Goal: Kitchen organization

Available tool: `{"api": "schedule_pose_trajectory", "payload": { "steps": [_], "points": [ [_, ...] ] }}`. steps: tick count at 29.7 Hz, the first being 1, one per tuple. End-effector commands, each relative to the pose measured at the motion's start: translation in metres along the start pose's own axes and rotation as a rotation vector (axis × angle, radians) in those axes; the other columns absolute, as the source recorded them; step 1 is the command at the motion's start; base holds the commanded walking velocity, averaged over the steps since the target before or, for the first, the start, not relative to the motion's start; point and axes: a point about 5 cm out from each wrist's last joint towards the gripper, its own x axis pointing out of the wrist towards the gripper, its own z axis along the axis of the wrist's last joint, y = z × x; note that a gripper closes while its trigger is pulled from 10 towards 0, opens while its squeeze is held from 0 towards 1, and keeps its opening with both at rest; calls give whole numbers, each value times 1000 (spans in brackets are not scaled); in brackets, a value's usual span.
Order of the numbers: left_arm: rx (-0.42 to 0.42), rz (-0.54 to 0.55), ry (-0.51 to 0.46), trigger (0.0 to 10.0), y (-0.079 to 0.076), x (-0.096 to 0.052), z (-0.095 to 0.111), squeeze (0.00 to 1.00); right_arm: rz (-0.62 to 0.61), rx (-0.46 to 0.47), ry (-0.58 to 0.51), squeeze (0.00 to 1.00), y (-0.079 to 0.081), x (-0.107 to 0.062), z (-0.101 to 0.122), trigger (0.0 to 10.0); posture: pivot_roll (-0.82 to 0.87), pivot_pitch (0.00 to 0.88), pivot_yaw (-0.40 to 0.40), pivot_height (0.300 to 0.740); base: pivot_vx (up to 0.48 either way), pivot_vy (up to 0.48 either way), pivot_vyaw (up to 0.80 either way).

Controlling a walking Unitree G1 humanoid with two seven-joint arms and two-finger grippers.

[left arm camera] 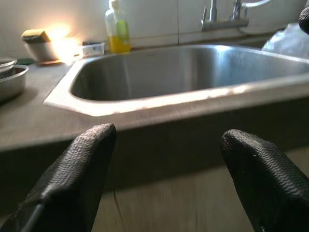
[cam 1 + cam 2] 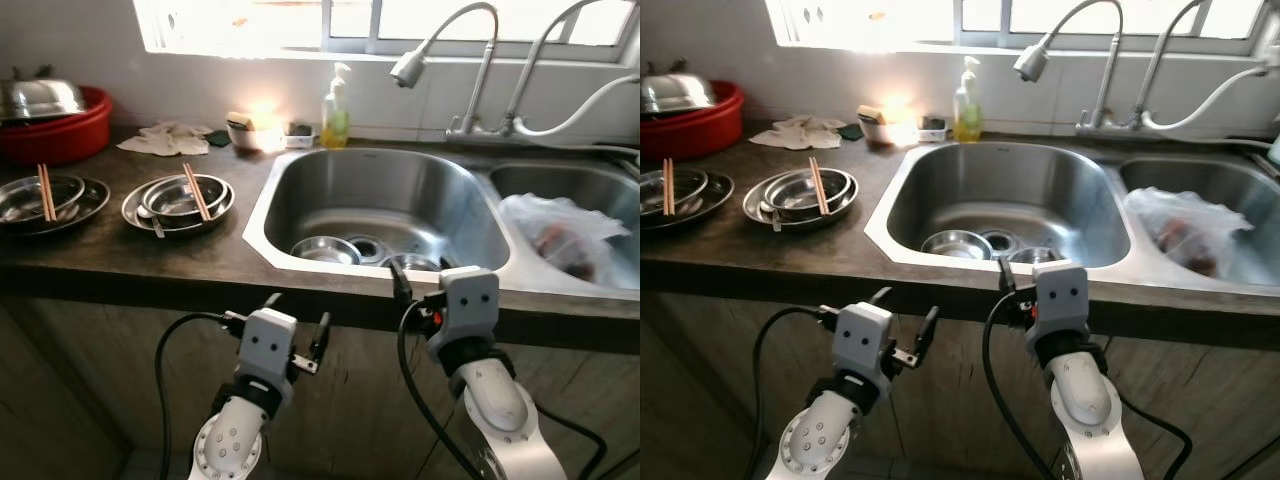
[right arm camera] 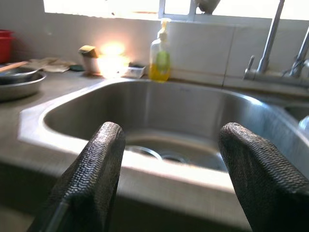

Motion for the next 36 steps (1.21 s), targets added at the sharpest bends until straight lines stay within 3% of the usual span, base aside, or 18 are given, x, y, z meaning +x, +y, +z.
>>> {"api": "schedule_pose_trajectory", "payload": {
  "steps": [1, 13, 27, 36],
  "points": [
    [-4, -14, -5, 10000, -4, 0, 2, 0, 0, -10, 0, 0, -1, -2, 0, 10000, 40, 19, -22, 740, -311, 0, 0],
    [-3, -17, -6, 10000, -4, 0, 2, 0, 13, -5, 5, 0, 0, -1, -2, 10000, 42, 11, -22, 740, -301, 0, 667],
    [-2, -20, -6, 10000, -4, 3, 1, 0, 38, 10, 6, 0, 3, -1, -2, 10000, 36, 7, -20, 740, 0, 0, 800],
    [-1, -12, -2, 10000, -4, 3, 1, 0, 46, 15, 11, 0, 3, 0, -2, 10000, 38, 20, -25, 740, 313, 0, 800]
  ]
}}
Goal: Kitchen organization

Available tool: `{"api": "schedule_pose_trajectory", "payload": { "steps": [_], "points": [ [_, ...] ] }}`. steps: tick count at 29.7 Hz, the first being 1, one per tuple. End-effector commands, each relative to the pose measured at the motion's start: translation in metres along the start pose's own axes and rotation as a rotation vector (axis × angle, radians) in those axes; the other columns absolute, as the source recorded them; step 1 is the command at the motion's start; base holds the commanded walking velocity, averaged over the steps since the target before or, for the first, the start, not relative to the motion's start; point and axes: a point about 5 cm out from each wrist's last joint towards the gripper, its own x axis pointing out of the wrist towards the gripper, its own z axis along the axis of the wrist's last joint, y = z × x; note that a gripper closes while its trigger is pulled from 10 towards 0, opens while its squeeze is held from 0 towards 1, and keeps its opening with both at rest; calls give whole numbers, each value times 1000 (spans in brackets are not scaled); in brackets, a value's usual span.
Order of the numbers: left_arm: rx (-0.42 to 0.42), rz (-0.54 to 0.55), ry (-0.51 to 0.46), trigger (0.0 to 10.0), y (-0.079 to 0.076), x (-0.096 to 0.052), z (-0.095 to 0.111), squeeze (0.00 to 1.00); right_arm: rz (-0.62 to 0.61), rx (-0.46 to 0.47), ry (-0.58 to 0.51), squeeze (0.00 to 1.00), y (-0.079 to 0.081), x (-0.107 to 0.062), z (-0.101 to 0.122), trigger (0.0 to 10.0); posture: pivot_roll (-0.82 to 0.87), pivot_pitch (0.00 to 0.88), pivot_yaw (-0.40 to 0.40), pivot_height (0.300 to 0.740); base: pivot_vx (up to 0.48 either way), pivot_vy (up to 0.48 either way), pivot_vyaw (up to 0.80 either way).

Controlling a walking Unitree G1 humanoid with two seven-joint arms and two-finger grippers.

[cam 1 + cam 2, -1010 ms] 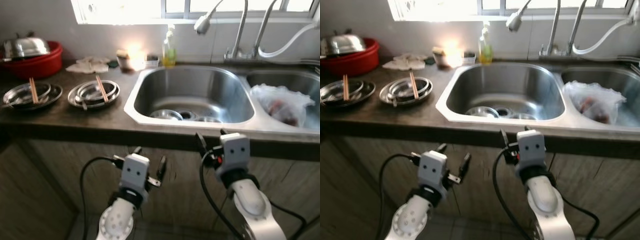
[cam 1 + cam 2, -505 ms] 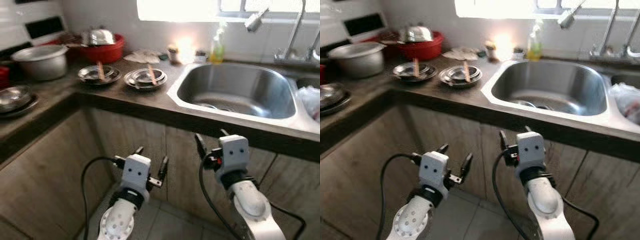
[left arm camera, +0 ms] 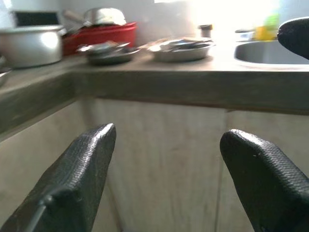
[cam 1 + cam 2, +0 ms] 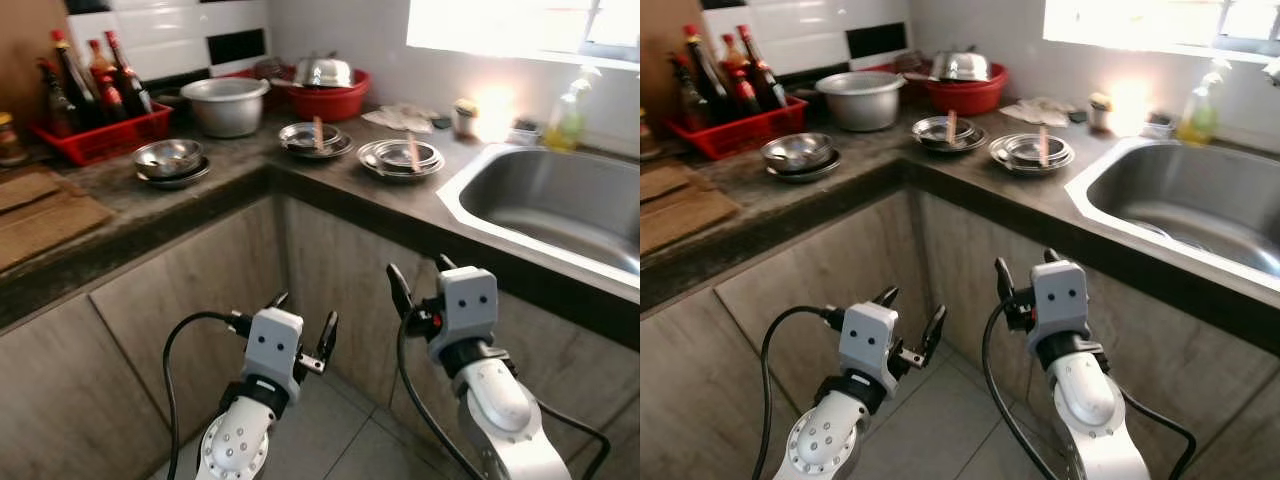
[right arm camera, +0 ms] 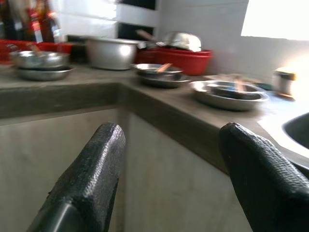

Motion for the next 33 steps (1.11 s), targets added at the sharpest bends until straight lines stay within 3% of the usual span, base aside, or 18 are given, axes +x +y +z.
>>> {"api": "schedule_pose_trajectory", "payload": {
  "steps": [1, 17, 29, 33],
  "points": [
    [6, 4, 9, 10000, 2, 2, 0, 0, 8, 10, 4, 0, 1, 2, 1, 10000, 38, 20, -25, 740, 330, 0, 800],
    [6, 8, 13, 10000, 3, 1, -1, 0, 4, 20, -2, 0, 1, 5, 2, 10000, 41, 25, -27, 740, 325, 0, 800],
    [6, 10, 15, 10000, 2, 1, -1, 0, 7, 11, -7, 0, -2, 9, 3, 10000, 41, 29, -26, 740, 310, 0, 0],
    [6, 9, 14, 10000, 3, 1, -1, 0, 15, -5, -17, 0, -2, 10, 4, 10000, 43, 30, -27, 740, 307, 0, 748]
  ]
}}
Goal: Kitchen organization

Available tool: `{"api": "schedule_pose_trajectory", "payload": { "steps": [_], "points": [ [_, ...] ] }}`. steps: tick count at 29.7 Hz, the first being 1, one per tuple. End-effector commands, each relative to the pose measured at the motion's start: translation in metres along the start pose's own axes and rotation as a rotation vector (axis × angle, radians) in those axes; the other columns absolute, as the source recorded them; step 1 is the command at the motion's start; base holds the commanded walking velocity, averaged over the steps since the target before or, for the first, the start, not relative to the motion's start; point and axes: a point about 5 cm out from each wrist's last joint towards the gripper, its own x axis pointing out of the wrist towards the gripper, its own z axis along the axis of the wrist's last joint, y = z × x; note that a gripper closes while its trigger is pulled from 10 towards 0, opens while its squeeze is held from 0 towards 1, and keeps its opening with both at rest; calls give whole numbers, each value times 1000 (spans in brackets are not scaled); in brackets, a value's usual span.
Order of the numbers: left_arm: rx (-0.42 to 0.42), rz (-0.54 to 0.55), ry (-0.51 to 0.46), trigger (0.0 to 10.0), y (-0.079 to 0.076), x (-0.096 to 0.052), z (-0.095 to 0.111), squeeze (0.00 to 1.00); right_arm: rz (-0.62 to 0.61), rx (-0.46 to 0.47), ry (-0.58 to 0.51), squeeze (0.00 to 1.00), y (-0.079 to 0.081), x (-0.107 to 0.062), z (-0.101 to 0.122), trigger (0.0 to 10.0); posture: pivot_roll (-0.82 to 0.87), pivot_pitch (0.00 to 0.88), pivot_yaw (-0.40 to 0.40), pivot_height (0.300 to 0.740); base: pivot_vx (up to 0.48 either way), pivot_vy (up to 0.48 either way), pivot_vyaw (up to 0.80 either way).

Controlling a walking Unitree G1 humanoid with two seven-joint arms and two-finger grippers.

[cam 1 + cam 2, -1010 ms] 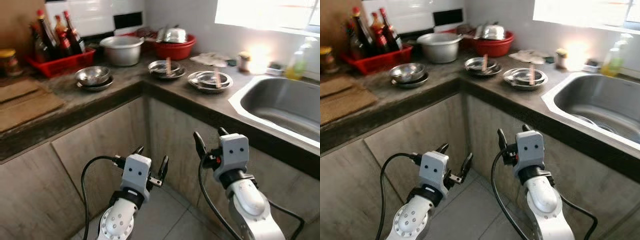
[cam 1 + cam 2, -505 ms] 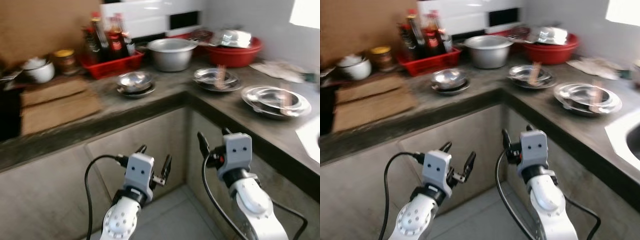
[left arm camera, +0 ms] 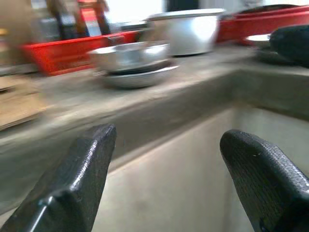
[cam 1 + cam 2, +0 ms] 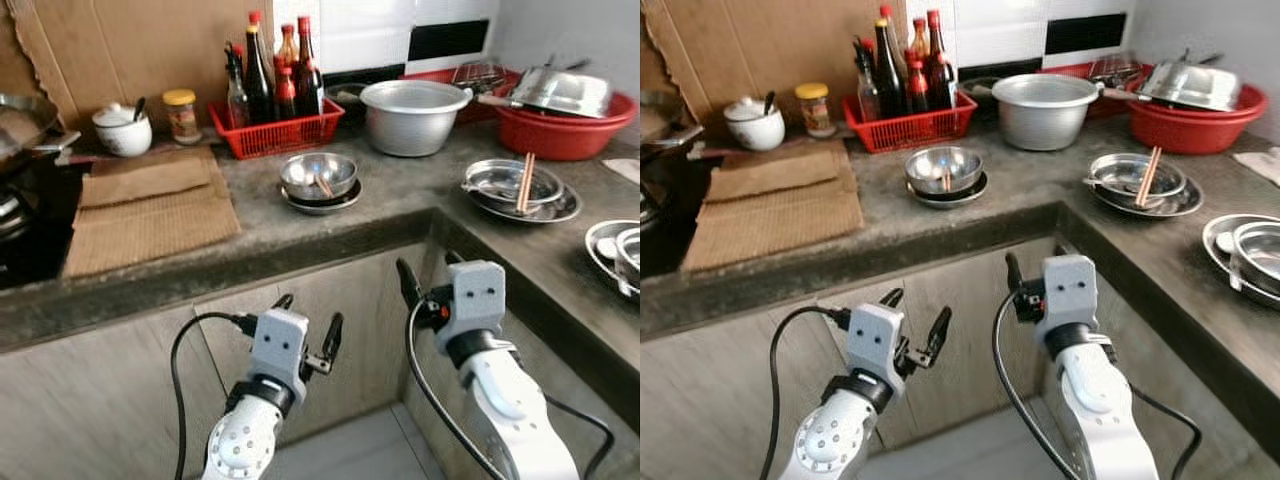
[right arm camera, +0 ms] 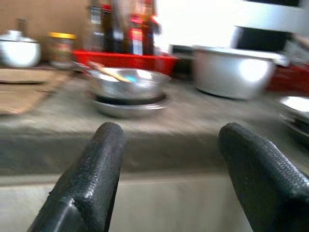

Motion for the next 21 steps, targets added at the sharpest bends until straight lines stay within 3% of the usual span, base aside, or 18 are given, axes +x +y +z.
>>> {"api": "schedule_pose_trajectory", "payload": {
  "steps": [1, 4, 17, 18, 19, 20, 21],
  "points": [
    [11, 22, 15, 10000, 6, -2, -2, 0, 31, 4, -26, 0, 8, 3, 5, 10000, 43, 29, -27, 740, 304, 0, 800],
    [11, 22, 14, 10000, 6, -2, -2, 0, 28, 8, -27, 0, 7, 5, 5, 10000, 42, 29, -28, 740, 304, 0, 800],
    [-5, 29, 24, 10000, 5, -4, -3, 0, 5, -2, -44, 0, -4, 12, 9, 10000, 46, 28, -30, 740, 40, 0, 0],
    [-6, 29, 25, 10000, 5, -4, -4, 0, 13, 0, -47, 843, -4, 12, 9, 10000, 46, 28, -30, 740, 0, 0, 0],
    [-6, 29, 25, 10000, 5, -4, -4, 0, 13, 0, -47, 843, -4, 12, 9, 10000, 46, 28, -30, 740, 0, 0, 0],
    [-6, 29, 24, 10000, 5, -4, -4, 0, 19, 0, -49, 1000, -4, 13, 9, 10000, 46, 28, -30, 740, 0, 0, 0],
    [-6, 27, 24, 10000, 5, -4, -3, 0, 28, 0, -49, 1000, -3, 13, 9, 10000, 45, 26, -31, 740, 0, 0, 0]
  ]
}}
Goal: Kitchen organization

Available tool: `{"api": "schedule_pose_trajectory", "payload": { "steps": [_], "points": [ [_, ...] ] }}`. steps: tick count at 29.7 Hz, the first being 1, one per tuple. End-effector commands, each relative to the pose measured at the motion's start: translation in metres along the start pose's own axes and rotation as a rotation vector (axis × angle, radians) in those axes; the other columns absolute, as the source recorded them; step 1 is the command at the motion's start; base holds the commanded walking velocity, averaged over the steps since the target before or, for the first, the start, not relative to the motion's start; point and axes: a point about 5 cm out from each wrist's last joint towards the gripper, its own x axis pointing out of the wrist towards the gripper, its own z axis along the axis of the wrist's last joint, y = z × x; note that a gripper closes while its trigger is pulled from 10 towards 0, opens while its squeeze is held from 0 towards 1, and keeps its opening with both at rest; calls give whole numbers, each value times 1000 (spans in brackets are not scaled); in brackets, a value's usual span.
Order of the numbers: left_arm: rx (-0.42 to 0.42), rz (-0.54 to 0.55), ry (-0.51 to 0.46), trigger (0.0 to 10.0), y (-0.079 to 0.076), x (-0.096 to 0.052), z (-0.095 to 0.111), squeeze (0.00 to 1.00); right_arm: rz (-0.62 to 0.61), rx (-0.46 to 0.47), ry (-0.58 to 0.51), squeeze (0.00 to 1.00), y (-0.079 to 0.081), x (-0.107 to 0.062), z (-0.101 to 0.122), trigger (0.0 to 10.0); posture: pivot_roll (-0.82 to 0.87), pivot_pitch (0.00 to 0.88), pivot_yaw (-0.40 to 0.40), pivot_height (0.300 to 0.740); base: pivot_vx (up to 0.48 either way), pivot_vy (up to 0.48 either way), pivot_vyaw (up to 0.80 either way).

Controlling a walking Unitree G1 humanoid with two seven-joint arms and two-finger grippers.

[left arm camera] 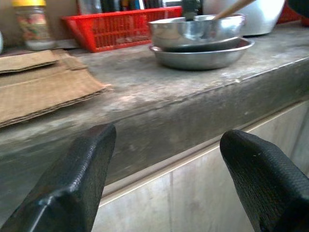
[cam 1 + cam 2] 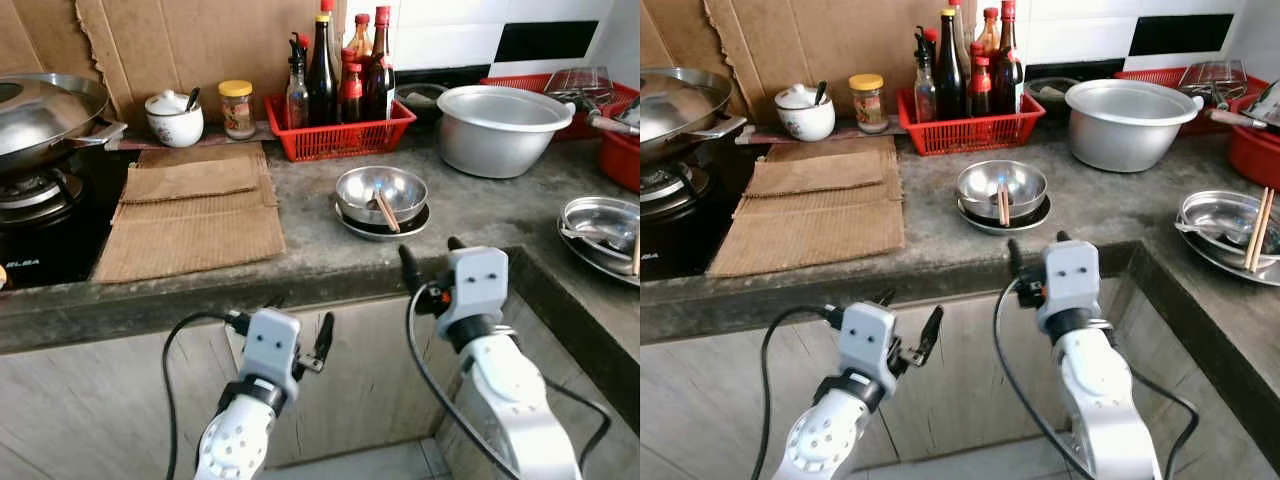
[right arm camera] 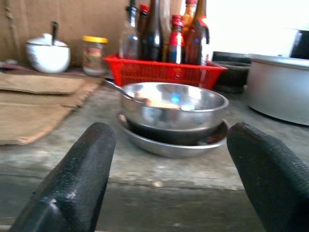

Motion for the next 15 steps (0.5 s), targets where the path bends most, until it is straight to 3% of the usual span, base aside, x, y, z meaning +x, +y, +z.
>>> {"api": "schedule_pose_trajectory", "payload": {
  "steps": [1, 3, 4, 15],
  "points": [
    [-7, -15, -11, 10000, -3, 1, 3, 0, 16, -7, -10, 1000, -2, 1, 1, 10000, 45, 26, -31, 740, 0, 0, 0],
    [-9, -50, -48, 10000, -7, 3, 7, 0, 46, -43, -1, 992, 0, 3, -2, 10000, 46, 27, -31, 740, 0, 0, 0],
    [-11, -64, -59, 10000, -9, 3, 9, 0, 49, -47, 2, 0, 0, 4, -4, 10000, 46, 27, -31, 740, 0, 0, 0],
    [-45, -105, -81, 10000, -15, 5, 11, 0, 62, -46, -26, 0, 5, 33, -5, 10000, 60, 19, -36, 740, 0, 0, 0]
  ]
}}
